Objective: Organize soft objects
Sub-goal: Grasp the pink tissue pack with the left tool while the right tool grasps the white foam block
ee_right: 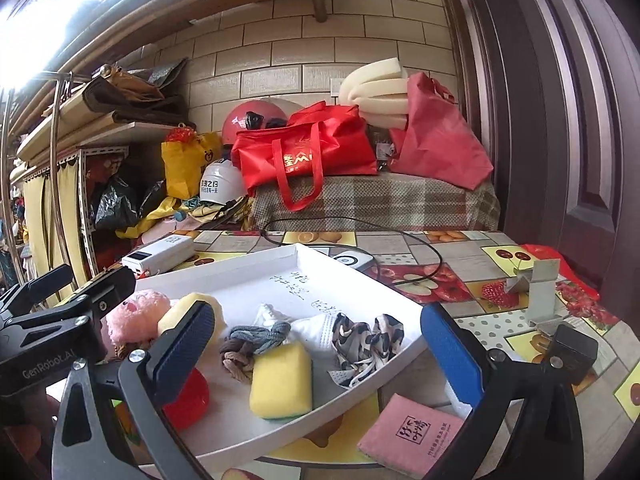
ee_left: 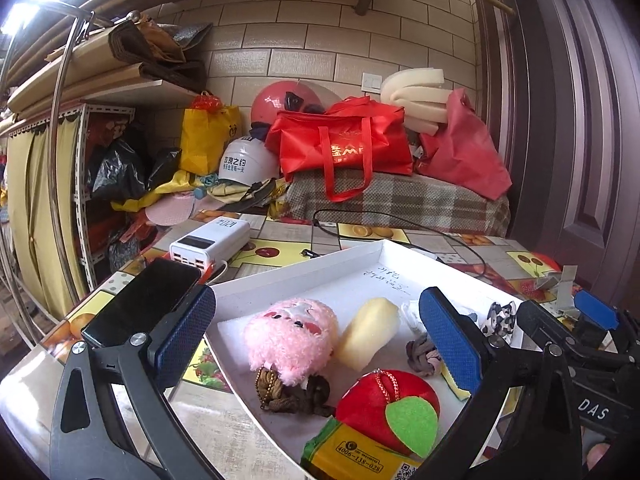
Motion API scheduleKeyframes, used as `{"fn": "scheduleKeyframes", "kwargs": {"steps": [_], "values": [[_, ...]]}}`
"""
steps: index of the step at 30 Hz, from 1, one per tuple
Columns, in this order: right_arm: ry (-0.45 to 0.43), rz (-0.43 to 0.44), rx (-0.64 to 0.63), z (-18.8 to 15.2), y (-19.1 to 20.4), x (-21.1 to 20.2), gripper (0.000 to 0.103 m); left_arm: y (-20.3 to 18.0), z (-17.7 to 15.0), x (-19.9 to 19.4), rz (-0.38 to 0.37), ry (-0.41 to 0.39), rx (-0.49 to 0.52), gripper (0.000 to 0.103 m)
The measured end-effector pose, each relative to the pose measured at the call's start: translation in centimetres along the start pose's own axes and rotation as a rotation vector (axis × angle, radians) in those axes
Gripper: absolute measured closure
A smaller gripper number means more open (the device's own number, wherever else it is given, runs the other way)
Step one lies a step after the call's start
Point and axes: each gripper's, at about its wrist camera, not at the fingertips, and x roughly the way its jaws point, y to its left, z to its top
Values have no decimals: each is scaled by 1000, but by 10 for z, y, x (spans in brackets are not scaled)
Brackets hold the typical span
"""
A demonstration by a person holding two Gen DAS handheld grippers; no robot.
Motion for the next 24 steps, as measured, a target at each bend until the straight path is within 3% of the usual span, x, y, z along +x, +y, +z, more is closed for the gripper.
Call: {"fn": "scheduleKeyframes", "kwargs": {"steps": [7,12,17,20,24], "values": [[67,-36,118,-5,-35,-5,0,-24,-8,-18,-25,4,88,0],[112,-54,245,-13,-83,-15,0,-47,-15,-30,-109,20,143,0],[208,-73,496,-34,-157,-18,0,-75,-21,-37,-229,62,200,0],[272,18,596,-45,-192,-9,0,-101,-27,-40,-346,110,258,0],[274,132,469,-30,-200,4,0,-133,-34,-42,-459,175,310,0]]}}
